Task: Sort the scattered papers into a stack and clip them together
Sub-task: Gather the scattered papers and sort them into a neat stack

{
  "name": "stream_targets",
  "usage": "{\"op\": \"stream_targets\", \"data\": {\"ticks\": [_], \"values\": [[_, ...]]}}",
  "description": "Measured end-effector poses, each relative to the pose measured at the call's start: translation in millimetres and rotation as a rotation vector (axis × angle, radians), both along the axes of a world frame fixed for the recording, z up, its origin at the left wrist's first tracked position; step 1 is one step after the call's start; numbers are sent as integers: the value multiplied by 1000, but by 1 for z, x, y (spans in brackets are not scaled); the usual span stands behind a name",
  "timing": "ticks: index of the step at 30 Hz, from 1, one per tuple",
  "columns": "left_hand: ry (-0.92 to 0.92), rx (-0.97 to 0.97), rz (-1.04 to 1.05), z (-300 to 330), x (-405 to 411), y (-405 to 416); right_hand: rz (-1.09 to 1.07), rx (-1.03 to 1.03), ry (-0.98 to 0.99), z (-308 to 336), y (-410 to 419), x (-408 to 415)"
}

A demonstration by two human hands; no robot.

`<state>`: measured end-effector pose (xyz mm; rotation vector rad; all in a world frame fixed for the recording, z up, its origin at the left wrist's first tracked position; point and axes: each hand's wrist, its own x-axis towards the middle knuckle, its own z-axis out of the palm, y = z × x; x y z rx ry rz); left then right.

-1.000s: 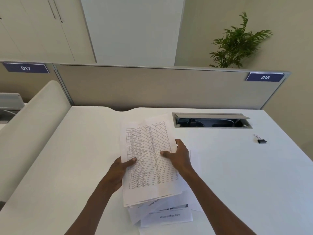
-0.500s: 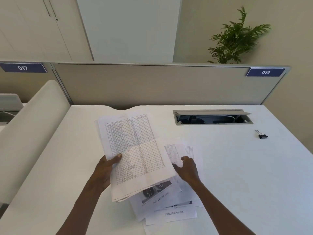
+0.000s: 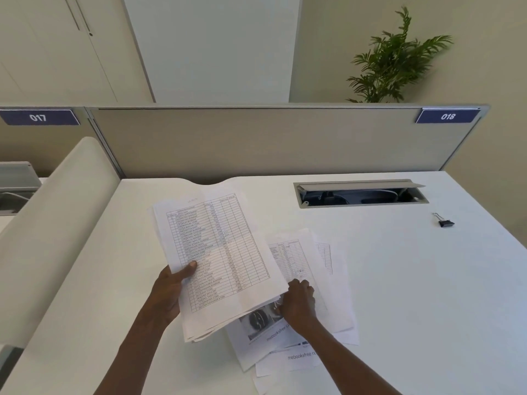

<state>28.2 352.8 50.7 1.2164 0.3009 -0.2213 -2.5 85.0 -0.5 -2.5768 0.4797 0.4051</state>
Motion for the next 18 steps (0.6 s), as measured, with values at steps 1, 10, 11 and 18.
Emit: {"op": "stream_targets", "data": {"ticks": [1,10,11,18], "values": [[-3,-4,0,0,-1,0,-11,46,-20,0,2,0],[0,49,15,4,-6,11,-27,98,-77,4,-12,3],[-3,54,19,4,-6,13,-51,123,-104,3,-16,4],[27,128,74,-8,-2,23,-116,171,-315,53,-49,14]]}}
